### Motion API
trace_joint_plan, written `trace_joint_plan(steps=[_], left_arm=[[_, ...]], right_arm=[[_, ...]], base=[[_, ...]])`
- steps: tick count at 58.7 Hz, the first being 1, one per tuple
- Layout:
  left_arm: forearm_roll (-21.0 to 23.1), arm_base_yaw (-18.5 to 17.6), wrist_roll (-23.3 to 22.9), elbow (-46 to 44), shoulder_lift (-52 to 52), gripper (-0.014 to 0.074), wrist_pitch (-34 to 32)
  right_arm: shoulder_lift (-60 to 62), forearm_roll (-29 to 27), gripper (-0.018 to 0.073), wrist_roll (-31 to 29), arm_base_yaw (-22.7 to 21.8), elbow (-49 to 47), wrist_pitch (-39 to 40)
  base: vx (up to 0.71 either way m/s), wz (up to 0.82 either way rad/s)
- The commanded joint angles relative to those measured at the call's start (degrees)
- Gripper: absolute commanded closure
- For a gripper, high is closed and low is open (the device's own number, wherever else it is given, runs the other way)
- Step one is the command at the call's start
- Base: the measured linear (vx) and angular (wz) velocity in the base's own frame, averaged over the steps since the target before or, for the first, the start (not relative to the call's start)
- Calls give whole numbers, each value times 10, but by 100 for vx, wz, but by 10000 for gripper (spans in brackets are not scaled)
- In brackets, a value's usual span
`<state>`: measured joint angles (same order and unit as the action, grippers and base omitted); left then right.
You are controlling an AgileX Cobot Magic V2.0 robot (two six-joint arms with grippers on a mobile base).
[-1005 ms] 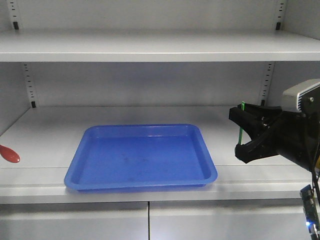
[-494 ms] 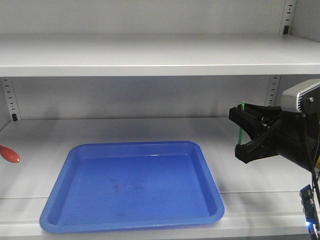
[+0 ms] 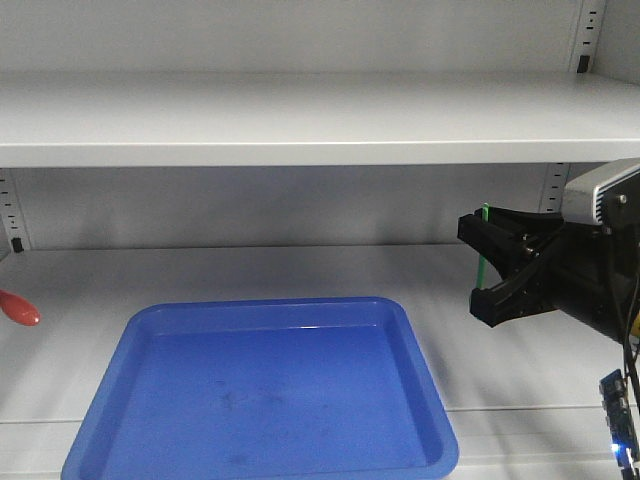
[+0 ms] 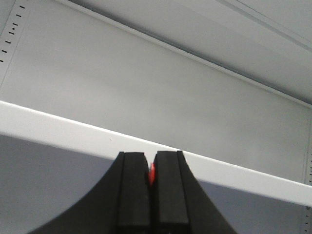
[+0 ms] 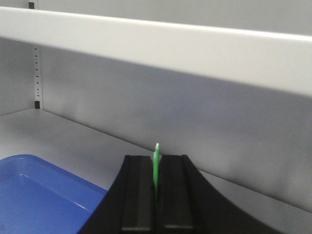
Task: Sort red and green spoons into left cabinet
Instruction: 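Approach the open cabinet shelf with the blue tray, then lower both spoons into the blue tray and open both grippers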
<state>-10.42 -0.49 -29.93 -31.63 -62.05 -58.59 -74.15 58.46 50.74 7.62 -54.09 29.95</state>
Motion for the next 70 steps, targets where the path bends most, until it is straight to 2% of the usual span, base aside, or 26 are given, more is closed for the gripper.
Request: trace_joint_plan(steps=[1,37,45,49,54,62,66,70], left_arm=[[10,-1,-3,-13,10,587,-39],[10,-1,-3,-14,10,587,-45],[-4,-1,-31,-14,10,587,-56],[-27,-1,-56,-14,9,587,-41],[-86,-1,-98,-22,1,587,-7],[-248,-6,-223,-63,-38,587,27],[-299,-19,-292,-96,-71,587,32],[-318,-36,-343,-136,-107,587,44]], right_arm=[[19,-19,568,-1,-1,-17,24],[16,-19,568,-1,-1,-17,27],[-3,-5,568,-1,-1,-17,38],[-17,4,568,-1,-1,-17,56],[-40,5,568,-1,-1,-17,93],[-81,5,565,-1,2,-18,156],[-96,-2,565,-1,19,-19,160],[-111,-1,564,-2,50,-28,150]], base=[[1,-1],[0,0],[0,0],[0,0],[0,0],[0,0],[0,0],[0,0]])
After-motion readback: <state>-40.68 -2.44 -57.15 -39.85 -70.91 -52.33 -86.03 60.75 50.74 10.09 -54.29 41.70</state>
